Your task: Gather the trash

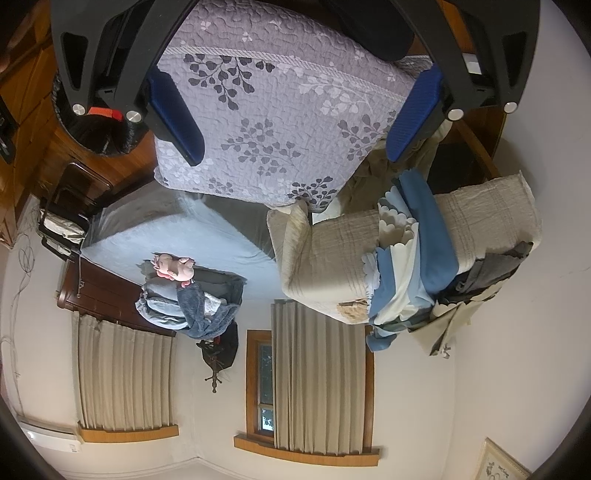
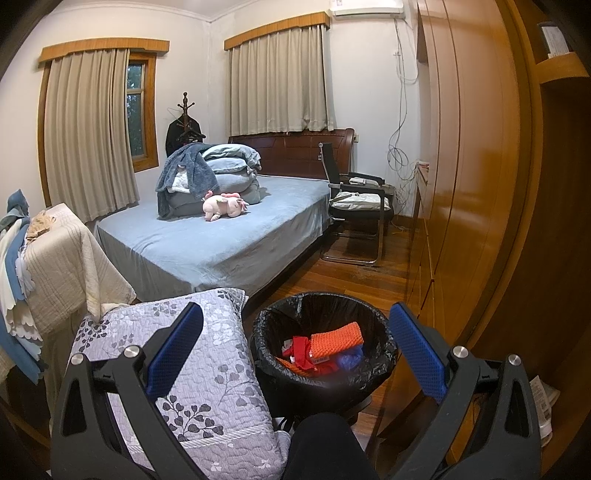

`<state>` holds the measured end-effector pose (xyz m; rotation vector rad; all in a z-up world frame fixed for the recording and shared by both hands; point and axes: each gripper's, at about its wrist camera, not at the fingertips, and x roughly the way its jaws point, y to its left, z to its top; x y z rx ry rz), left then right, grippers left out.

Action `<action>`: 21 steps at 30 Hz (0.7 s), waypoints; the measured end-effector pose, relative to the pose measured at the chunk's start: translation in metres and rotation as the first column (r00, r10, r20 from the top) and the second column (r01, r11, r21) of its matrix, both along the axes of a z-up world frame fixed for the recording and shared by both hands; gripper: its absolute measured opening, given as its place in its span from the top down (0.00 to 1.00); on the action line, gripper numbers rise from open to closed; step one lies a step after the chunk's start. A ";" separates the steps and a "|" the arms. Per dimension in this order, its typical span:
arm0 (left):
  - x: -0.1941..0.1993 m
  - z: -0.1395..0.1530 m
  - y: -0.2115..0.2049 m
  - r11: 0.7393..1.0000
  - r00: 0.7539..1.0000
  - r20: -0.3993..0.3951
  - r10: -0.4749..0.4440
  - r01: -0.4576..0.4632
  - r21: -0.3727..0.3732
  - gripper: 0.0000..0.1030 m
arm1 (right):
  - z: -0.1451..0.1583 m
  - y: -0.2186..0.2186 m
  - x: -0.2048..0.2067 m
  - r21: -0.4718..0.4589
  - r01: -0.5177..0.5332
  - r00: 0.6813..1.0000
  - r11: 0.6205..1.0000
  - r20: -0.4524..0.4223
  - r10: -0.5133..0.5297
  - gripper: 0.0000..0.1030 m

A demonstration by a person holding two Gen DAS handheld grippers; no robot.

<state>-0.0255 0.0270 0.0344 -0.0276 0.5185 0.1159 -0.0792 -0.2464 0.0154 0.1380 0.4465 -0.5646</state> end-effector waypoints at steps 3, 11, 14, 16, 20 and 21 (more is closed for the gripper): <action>0.000 0.000 0.000 1.000 1.000 -0.001 0.000 0.000 -0.001 0.06 | 0.000 0.000 0.001 -0.001 0.000 1.000 1.000 -0.001 0.000 0.05; -0.001 0.000 -0.001 1.000 1.000 -0.002 -0.001 0.001 0.000 0.06 | 0.000 -0.002 0.003 0.000 0.001 1.000 1.000 -0.005 -0.001 0.05; -0.001 0.001 -0.001 1.000 1.000 -0.003 -0.001 0.001 0.003 0.06 | 0.001 -0.003 0.004 0.001 0.001 1.000 1.000 -0.005 -0.001 0.05; 0.000 0.001 -0.003 1.000 1.000 -0.005 -0.005 0.005 0.004 0.06 | 0.001 -0.003 0.004 0.001 0.001 1.000 1.000 -0.006 -0.001 0.05; -0.001 0.001 -0.008 1.000 1.000 -0.008 -0.012 0.013 0.009 0.06 | 0.001 -0.004 0.004 0.002 0.002 1.000 1.000 -0.007 -0.002 0.05; 0.000 0.001 -0.008 1.000 1.000 -0.010 -0.015 0.015 0.008 0.06 | 0.001 -0.005 0.005 0.002 0.003 1.000 1.000 -0.007 -0.003 0.05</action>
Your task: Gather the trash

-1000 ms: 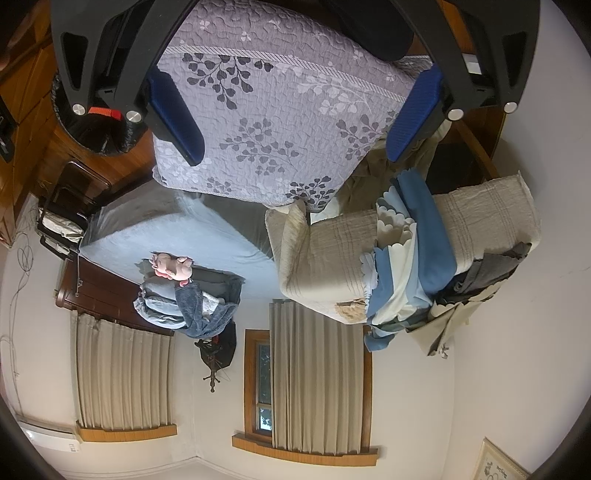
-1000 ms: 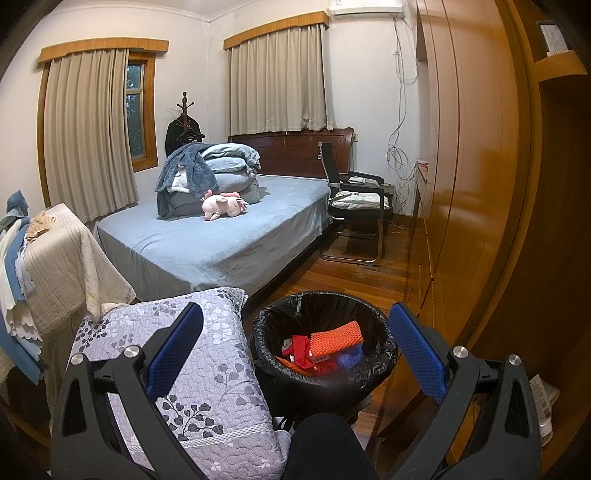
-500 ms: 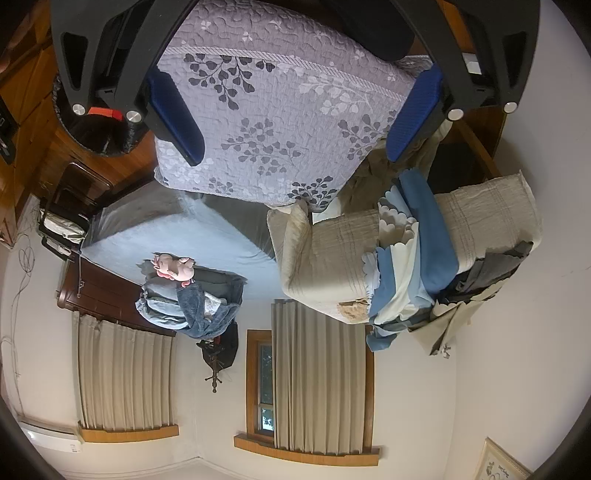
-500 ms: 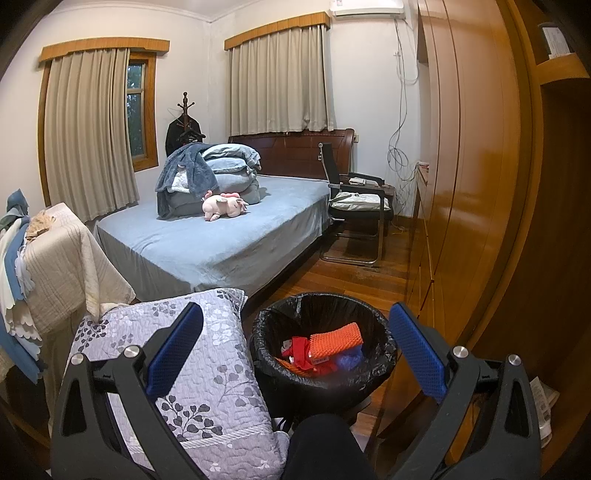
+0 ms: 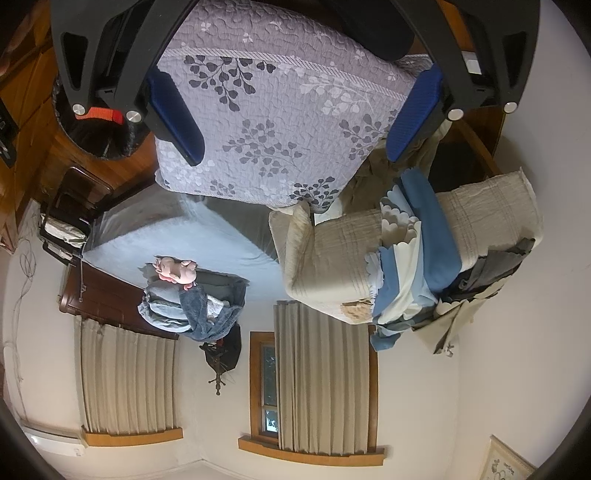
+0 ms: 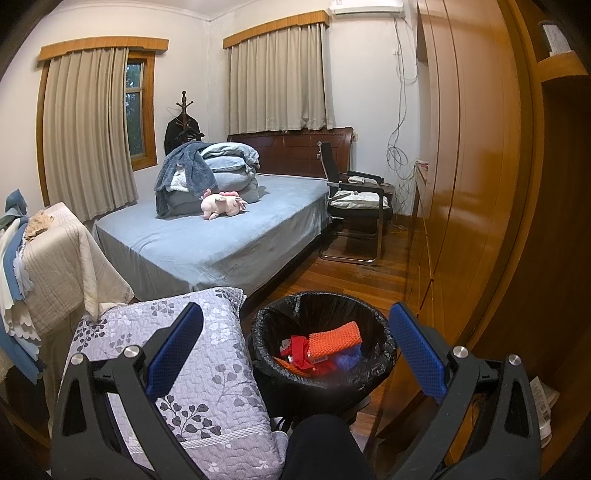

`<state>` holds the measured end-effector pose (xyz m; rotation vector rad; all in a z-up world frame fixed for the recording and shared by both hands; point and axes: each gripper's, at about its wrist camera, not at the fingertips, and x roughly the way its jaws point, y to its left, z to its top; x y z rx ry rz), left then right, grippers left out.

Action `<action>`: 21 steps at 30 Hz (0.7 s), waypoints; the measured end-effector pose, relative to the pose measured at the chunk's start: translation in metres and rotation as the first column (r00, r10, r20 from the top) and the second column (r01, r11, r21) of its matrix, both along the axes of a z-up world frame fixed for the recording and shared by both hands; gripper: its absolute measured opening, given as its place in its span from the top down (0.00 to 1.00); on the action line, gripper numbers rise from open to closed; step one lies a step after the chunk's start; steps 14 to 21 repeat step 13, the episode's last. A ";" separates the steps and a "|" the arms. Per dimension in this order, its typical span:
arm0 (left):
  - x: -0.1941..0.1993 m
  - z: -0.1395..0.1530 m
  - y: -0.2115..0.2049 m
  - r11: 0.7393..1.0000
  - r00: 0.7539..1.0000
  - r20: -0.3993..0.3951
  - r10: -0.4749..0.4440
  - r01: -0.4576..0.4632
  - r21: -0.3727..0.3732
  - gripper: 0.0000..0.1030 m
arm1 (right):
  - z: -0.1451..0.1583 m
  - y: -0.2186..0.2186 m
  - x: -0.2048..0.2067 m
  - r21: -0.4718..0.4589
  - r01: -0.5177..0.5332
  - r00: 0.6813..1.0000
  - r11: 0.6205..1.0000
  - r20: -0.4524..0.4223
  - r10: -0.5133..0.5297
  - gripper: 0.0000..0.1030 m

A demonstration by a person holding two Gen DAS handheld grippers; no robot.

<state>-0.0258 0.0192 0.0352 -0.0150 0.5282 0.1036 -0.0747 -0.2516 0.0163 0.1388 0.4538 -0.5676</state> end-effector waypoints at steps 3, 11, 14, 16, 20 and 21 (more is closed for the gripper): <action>0.004 0.000 0.001 1.000 1.000 -0.005 -0.005 0.005 0.004 0.06 | 0.000 -0.001 -0.001 0.000 0.001 1.000 1.000 0.000 -0.001 0.05; 0.004 -0.001 0.002 1.000 1.000 -0.008 -0.002 0.002 -0.003 0.06 | -0.001 -0.002 -0.002 0.001 0.004 1.000 1.000 -0.001 -0.004 0.05; 0.005 -0.001 0.002 1.000 1.000 -0.009 -0.003 0.003 -0.003 0.06 | -0.001 -0.002 -0.002 0.001 0.004 1.000 1.000 -0.001 -0.004 0.05; 0.005 -0.001 0.002 1.000 1.000 -0.009 -0.003 0.003 -0.003 0.06 | -0.001 -0.002 -0.002 0.001 0.004 1.000 1.000 -0.001 -0.004 0.05; 0.005 -0.001 0.002 1.000 1.000 -0.009 -0.003 0.003 -0.003 0.06 | -0.001 -0.002 -0.002 0.001 0.004 1.000 1.000 -0.001 -0.004 0.05; 0.005 -0.001 0.002 1.000 1.000 -0.009 -0.003 0.003 -0.003 0.06 | -0.001 -0.002 -0.002 0.001 0.004 1.000 1.000 -0.001 -0.004 0.05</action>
